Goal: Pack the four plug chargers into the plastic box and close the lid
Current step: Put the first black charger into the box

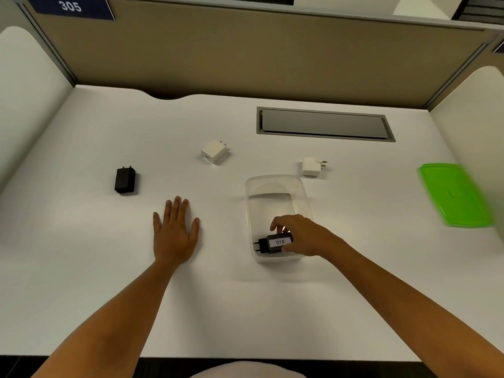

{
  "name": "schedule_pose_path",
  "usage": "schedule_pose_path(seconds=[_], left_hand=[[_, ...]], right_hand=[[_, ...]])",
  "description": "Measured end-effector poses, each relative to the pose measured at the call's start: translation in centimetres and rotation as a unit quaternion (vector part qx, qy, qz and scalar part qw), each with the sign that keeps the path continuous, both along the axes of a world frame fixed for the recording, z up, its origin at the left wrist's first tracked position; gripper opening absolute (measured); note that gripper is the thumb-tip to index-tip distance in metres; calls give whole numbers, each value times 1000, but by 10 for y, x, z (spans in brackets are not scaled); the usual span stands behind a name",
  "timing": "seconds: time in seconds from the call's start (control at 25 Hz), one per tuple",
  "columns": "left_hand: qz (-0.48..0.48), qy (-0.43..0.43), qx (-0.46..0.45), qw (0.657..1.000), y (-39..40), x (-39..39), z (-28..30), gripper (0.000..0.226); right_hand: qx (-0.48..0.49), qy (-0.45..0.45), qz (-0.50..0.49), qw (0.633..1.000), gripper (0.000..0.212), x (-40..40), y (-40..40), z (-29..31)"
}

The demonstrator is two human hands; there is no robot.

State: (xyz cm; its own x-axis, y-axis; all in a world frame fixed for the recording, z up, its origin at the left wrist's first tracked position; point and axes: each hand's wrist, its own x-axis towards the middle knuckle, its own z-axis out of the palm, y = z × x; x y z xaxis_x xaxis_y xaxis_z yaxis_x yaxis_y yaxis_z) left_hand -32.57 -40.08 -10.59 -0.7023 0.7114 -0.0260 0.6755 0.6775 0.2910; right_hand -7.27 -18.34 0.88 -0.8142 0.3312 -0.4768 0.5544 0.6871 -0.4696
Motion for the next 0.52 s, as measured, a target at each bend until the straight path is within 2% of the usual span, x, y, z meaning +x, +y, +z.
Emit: schedule_pose_path(seconds=[0.04,0.12,0.2,0.24,0.32,0.4,0.52], left_hand=[[0,-1,0,1000,0,0,0,71],[1,-3,1,1000,-1,-1,-1,71],[2,-3,5,1000,0,0,0,71],[3,-3,8,1000,0,0,0,71],[3,-5,10,1000,0,0,0,71],[3,-5,10,1000,0,0,0,71],[2,-4,7,1000,-1,-1,-1,72]], right_hand=[[-17,-14,-10,1000,46,-2,-1,4],[-68,-56,-22,996,75,-2,-1,15],[-44,-108,33,993,102,2,-3,22],[-8,-123,69,990,104,5,-5,21],[42,-108,92,989,86,7,-8,14],[65,-76,67,993,63,5,-12,11],[73,-55,42,995,54,3,-15,9]])
